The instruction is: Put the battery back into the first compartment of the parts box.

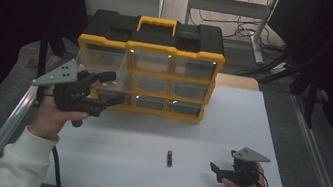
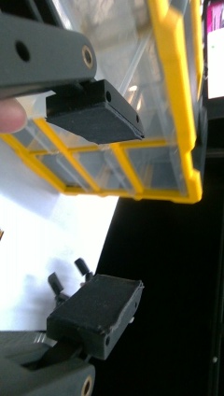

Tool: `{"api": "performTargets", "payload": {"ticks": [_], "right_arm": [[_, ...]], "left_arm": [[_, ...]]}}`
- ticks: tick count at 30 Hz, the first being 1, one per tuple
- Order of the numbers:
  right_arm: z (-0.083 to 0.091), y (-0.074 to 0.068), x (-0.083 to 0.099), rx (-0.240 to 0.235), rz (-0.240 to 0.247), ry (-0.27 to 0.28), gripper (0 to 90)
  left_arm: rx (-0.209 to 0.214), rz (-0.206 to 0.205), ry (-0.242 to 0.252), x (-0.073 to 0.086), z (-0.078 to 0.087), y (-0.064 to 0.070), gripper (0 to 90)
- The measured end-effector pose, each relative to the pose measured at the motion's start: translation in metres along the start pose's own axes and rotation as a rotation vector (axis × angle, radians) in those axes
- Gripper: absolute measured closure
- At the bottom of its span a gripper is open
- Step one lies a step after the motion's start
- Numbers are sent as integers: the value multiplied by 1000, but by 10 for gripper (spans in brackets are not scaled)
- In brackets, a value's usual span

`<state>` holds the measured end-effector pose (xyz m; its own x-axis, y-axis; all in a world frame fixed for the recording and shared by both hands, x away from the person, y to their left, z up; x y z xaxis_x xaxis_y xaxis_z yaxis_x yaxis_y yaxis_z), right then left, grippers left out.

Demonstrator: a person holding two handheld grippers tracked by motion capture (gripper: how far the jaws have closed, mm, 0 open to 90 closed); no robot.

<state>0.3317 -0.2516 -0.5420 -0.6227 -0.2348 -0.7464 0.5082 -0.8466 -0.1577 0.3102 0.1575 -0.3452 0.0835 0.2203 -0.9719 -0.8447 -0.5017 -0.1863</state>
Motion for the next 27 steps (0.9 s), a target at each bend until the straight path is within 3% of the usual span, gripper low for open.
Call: {"api": "performTargets", "payload": {"ticks": [6,27], "right_arm": [[0,0,0,1,0,-1,97],[-1,0,0,0,1,0,97]], "left_arm": [[53,-8,-17,11,-10,14,242],[106,33,-86,55,-37,29,241]]}}
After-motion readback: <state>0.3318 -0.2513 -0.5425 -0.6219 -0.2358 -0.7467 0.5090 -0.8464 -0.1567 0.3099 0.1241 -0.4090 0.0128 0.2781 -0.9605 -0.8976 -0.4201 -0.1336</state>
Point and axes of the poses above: each handheld gripper's, and its own axes: z roughly backward along the jaws, x roughly out of its underside, y roughly to its right, the point moved 6 cm from there along -z, roughly forward along the jaws, and after that the axes turned 14 degrees about -z, right-handed, at the moved point
